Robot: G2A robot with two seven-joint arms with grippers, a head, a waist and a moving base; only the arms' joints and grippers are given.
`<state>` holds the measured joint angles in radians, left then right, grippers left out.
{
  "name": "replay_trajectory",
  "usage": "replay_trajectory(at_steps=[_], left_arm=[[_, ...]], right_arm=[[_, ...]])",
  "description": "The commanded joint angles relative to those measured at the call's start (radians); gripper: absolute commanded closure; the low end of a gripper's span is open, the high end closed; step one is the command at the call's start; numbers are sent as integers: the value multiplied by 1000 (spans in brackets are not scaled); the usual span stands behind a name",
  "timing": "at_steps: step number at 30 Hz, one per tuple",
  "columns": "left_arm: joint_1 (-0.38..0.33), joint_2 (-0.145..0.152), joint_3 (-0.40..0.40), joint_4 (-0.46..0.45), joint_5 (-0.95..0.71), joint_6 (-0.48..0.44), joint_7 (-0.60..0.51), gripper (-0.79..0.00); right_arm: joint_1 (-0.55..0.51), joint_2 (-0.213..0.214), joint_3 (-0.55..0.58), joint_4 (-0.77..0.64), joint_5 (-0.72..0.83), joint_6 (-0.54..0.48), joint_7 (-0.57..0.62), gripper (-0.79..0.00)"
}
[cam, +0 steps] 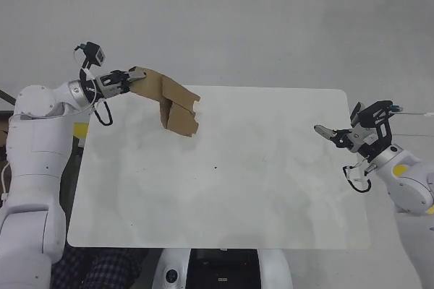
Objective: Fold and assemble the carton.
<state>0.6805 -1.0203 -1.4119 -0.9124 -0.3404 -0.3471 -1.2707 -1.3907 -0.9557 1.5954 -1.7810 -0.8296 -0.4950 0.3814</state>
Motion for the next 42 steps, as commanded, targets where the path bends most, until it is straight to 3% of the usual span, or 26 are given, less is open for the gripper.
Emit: replay_trajectory(at_steps=[1,10,19,42], left_arm=[[4,-6,21,-45,-31,18,-10,0],[14,-26,111,-240,-94,55,-12,0],[58,-35,169,-377,-119,90,23,0],[85,-37,196,-403,-116,101,50,0]], right_arm=[[0,0,0,0,0,0,0,-785],[0,0,0,0,0,0,0,-785],[0,0,0,0,0,0,0,-785],[0,0,0,0,0,0,0,-785]])
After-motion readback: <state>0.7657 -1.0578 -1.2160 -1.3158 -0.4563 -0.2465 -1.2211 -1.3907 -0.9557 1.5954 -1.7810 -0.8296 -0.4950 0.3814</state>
